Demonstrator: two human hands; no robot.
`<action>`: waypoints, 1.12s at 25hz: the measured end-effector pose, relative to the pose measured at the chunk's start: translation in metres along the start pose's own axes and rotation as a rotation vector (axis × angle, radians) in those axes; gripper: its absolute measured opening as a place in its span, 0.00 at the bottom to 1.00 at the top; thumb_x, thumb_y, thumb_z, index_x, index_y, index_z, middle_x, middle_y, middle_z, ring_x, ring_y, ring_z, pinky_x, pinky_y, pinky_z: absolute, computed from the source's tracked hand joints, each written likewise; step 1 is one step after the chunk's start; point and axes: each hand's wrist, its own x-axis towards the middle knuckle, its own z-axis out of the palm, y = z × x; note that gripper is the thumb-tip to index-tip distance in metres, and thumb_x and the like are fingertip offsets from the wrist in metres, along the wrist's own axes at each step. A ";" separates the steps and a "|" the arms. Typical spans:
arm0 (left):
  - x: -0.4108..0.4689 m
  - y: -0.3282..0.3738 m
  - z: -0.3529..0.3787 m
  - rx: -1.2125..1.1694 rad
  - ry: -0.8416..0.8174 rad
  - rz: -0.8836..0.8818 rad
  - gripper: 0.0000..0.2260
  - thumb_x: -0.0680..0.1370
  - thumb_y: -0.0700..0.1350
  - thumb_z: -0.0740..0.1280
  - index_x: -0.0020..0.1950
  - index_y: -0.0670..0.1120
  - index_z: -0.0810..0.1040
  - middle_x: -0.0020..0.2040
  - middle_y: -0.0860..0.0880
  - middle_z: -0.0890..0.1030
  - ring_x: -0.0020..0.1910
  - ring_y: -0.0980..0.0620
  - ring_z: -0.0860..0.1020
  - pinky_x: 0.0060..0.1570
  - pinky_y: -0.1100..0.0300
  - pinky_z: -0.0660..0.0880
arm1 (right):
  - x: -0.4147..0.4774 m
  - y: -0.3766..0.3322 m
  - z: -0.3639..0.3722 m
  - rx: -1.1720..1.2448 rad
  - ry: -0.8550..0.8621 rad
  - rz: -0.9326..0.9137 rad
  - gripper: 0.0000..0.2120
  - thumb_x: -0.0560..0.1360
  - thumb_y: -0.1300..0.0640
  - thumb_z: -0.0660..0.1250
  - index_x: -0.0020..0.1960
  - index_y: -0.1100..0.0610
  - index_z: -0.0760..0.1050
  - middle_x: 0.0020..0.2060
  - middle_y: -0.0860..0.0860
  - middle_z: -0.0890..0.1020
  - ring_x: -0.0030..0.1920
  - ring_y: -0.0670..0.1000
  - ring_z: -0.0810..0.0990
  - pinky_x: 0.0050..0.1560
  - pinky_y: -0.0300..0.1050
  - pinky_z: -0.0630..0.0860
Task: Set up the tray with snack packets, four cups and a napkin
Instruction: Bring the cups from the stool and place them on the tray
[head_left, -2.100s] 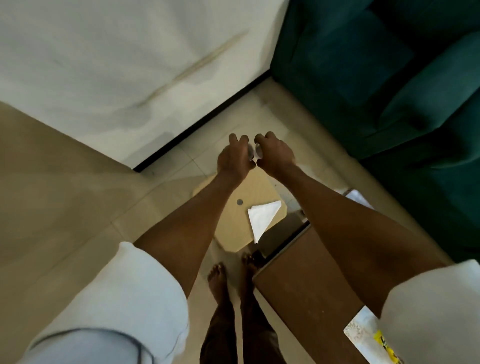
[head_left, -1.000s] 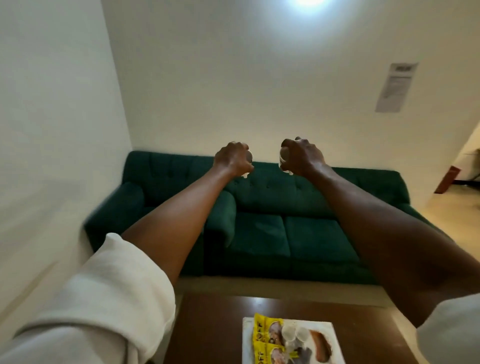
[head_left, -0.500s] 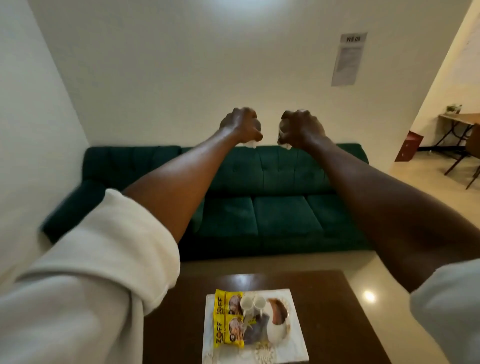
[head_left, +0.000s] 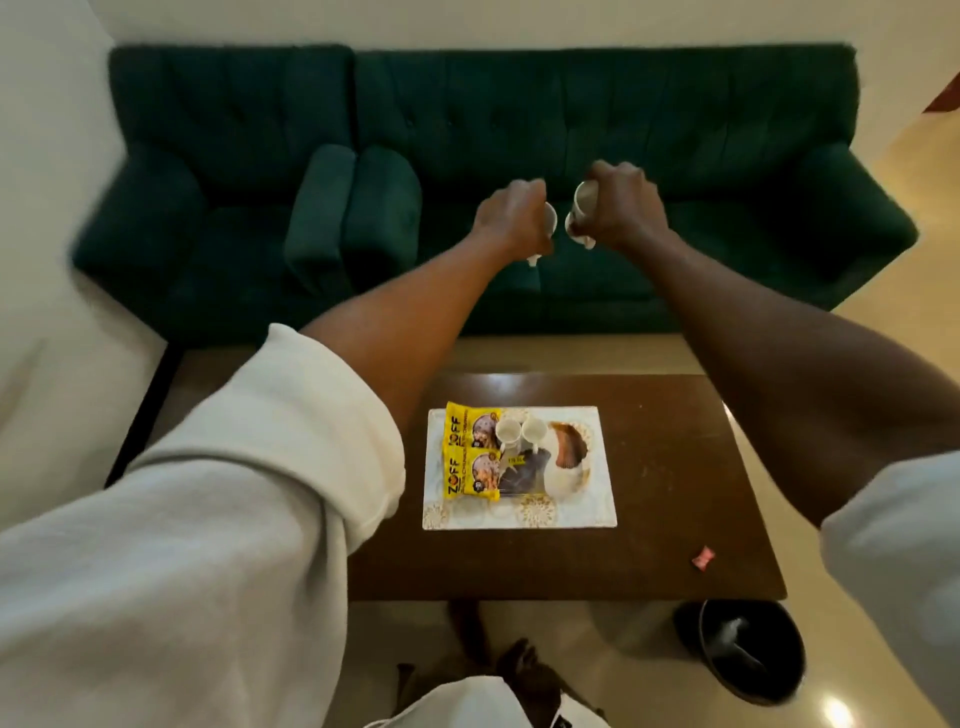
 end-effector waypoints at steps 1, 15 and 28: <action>0.000 -0.012 0.030 0.000 -0.039 -0.014 0.23 0.71 0.50 0.77 0.62 0.45 0.75 0.60 0.44 0.80 0.58 0.41 0.81 0.51 0.49 0.76 | -0.002 0.011 0.033 0.003 -0.041 0.017 0.30 0.70 0.49 0.79 0.68 0.53 0.74 0.63 0.60 0.77 0.61 0.64 0.80 0.59 0.57 0.79; -0.100 -0.101 0.378 -0.087 -0.496 -0.273 0.25 0.73 0.43 0.75 0.67 0.42 0.71 0.64 0.43 0.77 0.62 0.38 0.80 0.51 0.47 0.78 | -0.119 0.154 0.352 -0.040 -0.546 0.175 0.27 0.75 0.54 0.74 0.70 0.56 0.69 0.67 0.61 0.72 0.65 0.67 0.76 0.58 0.59 0.79; -0.124 -0.145 0.484 -0.004 -0.499 -0.268 0.34 0.73 0.45 0.77 0.77 0.47 0.66 0.72 0.46 0.73 0.70 0.40 0.71 0.54 0.41 0.79 | -0.143 0.188 0.449 0.038 -0.598 0.210 0.31 0.74 0.55 0.77 0.71 0.60 0.67 0.67 0.60 0.73 0.60 0.66 0.81 0.53 0.58 0.81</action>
